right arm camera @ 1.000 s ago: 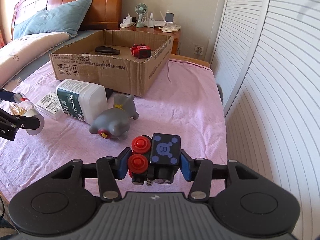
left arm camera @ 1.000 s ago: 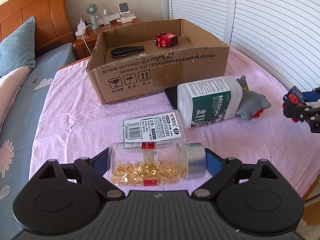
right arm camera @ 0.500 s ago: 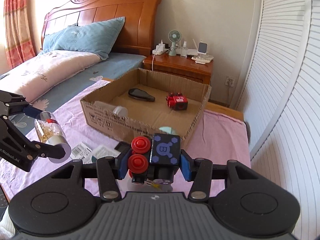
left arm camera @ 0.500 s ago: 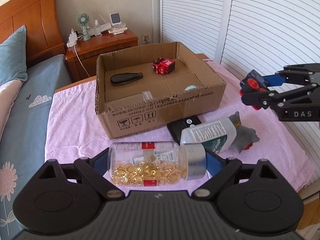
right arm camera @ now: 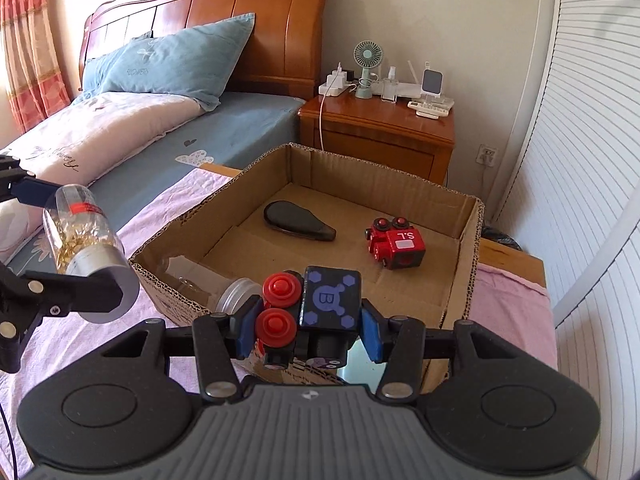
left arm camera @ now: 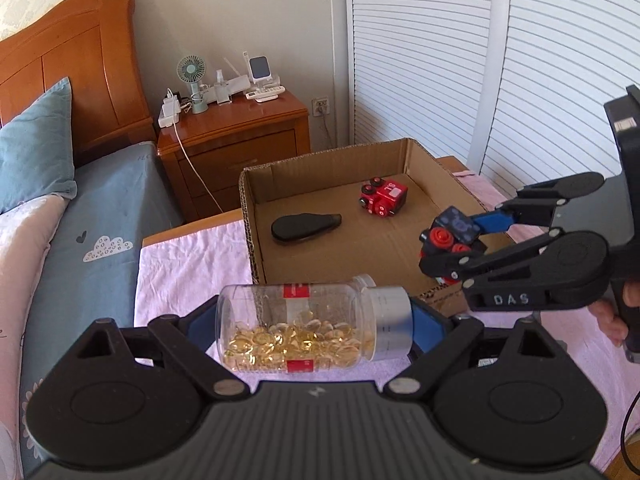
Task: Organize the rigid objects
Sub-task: 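Drop the toy block into the box with the right tool while the left tool lowers the jar in, then move the left tool to the white M&G pack while the right tool approaches the grey elephant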
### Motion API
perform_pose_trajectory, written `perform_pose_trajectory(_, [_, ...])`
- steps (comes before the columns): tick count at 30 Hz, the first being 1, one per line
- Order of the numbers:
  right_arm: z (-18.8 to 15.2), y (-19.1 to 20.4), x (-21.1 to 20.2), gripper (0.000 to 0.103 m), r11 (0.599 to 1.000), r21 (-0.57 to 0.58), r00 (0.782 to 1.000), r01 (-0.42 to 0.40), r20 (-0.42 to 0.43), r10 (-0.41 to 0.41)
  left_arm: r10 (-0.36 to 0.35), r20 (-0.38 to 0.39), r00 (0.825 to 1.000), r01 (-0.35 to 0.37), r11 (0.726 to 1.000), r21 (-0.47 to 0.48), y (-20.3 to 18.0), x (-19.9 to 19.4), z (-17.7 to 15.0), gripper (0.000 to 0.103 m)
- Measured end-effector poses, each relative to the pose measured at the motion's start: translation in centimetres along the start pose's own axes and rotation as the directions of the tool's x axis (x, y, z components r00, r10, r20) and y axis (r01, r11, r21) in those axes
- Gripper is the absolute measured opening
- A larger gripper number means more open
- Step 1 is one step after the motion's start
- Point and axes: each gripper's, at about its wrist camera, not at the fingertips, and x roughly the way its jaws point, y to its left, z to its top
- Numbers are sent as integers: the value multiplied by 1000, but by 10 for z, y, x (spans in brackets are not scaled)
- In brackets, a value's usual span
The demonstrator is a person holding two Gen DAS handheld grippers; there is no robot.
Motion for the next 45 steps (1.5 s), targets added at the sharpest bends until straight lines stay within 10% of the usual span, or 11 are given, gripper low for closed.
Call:
perform_pose_trajectory(5, [-4, 3, 2, 103, 1000, 16, 1000, 1, 16, -1, 11, -7, 1000, -11, 1000, 11, 1, 14, 14, 93])
perform_pose_trajectory(28, [-61, -7, -72, 103, 970, 217, 994, 109, -20, -107, 61, -88, 994, -65, 997, -40, -9, 111, 61, 94])
perform_pose_trajectory(45, [-81, -14, -86, 103, 944, 263, 980, 199, -40, -195, 54, -51, 997, -57, 997, -54, -10, 26, 42, 101])
